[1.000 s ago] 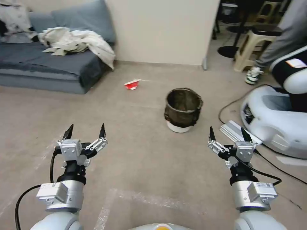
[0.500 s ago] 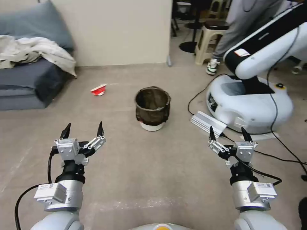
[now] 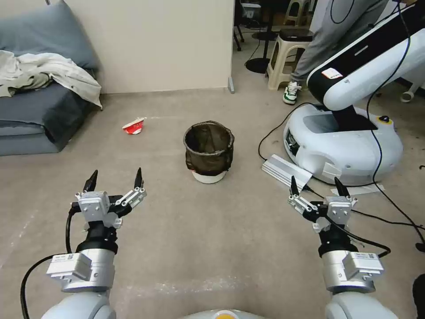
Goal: Pick up the trash can from the floor.
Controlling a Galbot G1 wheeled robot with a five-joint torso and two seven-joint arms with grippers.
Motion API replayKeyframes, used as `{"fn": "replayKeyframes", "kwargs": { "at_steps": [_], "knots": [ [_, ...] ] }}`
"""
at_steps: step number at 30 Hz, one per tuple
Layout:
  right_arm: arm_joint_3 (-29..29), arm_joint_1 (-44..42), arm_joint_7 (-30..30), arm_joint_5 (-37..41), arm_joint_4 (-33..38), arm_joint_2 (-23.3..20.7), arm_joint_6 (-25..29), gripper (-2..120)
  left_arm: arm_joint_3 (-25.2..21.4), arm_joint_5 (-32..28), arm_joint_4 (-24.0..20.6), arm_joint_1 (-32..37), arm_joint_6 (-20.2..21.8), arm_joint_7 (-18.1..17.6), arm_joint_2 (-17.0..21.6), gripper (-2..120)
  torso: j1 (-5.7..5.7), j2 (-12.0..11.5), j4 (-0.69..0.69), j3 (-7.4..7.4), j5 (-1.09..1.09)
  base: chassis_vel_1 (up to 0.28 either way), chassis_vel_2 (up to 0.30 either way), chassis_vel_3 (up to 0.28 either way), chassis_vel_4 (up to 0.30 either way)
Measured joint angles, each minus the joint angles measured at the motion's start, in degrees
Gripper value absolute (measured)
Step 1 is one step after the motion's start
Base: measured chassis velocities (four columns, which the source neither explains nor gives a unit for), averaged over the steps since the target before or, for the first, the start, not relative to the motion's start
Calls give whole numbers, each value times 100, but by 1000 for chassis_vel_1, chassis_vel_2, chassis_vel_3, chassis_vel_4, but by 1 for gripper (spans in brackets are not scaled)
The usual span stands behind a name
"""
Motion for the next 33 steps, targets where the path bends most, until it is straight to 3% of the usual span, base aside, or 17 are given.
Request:
{"fn": "replayKeyframes", "kwargs": {
  "at_steps": [33],
  "knots": [
    [-41, -31, 30, -38, -28, -3, 33, 100, 18, -15, 0, 9, 6, 11, 12, 100, 1, 0, 0, 0, 0, -129, 131, 127, -134]
  ]
}}
